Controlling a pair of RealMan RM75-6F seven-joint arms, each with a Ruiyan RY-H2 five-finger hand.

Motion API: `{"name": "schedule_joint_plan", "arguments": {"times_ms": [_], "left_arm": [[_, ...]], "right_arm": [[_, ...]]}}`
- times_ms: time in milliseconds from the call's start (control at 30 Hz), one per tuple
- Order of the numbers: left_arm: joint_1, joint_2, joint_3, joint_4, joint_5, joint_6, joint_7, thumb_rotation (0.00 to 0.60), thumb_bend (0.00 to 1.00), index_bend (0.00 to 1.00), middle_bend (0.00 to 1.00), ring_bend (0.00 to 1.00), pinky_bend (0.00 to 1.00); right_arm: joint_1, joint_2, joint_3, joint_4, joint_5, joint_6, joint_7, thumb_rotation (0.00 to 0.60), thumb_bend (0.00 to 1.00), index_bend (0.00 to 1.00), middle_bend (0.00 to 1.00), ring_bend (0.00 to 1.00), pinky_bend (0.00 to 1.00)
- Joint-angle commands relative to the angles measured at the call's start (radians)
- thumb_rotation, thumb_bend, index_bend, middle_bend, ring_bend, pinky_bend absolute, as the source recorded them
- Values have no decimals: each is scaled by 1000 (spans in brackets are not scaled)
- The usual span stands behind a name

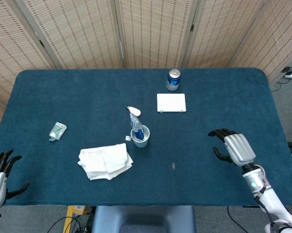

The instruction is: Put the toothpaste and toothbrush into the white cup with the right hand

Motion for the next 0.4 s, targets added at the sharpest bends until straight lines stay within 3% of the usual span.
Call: {"name": "schedule_joint_plan", "arguments": {"times_ms": [33,400], "left_arm": [[-5,-3,-1,-4,3,-3,3,600,205,234,99,36,144],[-24,-15,-1,-28,15,-14,25,600,205,234,100,36,144]], "right_arm": [[-74,13,-29,6,-33,83,-10,600,367,266,273,205,330],[-228,13,-58,29,-69,225,34,600,354,184,204,125,202]]}}
